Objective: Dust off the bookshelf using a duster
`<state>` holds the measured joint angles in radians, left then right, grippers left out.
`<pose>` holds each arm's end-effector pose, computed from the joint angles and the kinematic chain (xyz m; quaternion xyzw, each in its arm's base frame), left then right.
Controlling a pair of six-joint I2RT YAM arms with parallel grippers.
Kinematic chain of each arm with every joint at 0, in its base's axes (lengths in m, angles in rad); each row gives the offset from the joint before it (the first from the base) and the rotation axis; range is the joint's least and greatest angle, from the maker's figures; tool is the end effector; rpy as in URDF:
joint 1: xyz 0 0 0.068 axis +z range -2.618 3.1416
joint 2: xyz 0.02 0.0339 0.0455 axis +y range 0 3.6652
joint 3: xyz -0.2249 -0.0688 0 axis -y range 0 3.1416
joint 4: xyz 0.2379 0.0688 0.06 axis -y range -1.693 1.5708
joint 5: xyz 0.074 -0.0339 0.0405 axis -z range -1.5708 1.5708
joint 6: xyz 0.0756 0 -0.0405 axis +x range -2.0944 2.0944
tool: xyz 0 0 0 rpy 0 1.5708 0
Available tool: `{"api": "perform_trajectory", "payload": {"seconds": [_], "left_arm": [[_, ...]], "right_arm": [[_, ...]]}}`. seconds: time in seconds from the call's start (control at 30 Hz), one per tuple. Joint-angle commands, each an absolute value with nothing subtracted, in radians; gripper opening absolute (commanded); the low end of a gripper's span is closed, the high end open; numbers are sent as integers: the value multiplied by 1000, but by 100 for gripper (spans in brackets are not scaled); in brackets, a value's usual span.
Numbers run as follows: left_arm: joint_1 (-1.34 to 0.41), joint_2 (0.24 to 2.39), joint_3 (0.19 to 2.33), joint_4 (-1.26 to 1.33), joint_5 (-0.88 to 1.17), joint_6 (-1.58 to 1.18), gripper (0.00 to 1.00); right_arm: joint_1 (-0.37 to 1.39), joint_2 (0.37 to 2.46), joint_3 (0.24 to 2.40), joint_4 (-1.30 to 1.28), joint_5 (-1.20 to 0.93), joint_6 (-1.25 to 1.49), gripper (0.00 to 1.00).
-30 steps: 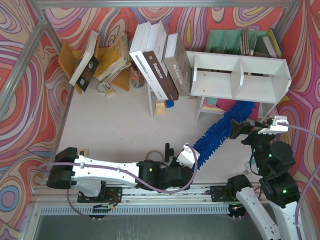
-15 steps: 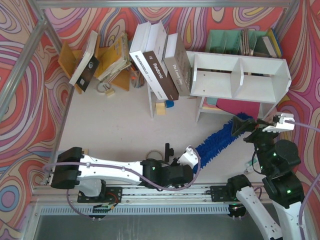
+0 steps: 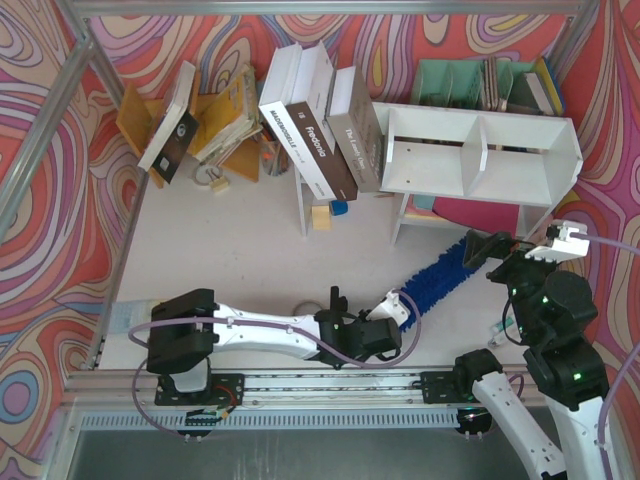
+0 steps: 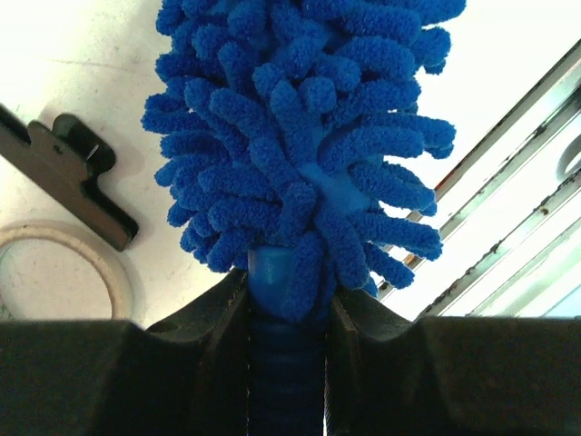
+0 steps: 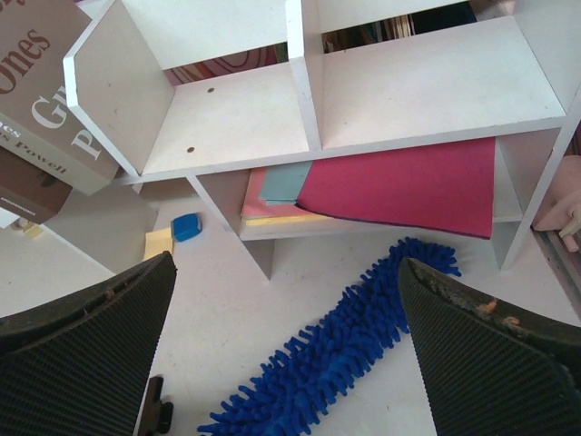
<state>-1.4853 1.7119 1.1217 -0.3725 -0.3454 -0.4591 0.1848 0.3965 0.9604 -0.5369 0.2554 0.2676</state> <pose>0.0567 -0.3621 0.1345 0.4166 0.8442 -0.1513 0.3016 0.1300 0.0049 0.3822 0.1198 0.6874 0.0728 0.7126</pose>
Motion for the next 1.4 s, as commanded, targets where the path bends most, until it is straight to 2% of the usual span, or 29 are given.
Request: {"api": "perform_trajectory", "payload": {"seconds": [0.0,0.37,0.87,1.37], "left_arm": [[-1476,1735,1162,-269,-359,-427,0],[-1440,1886,1361,-208,-376,-356,0],[-1406,1880,1332,-141,-417,-415,0],[-1394,2055,1552,-180,-342,-359,0]], "right_arm": [[192,393,966,-540,277,277,99],[192,406,974,-522,267,278,99],[192,400,966,-522,261,278,99],[192,380,957,-541,264,279,99]]}}
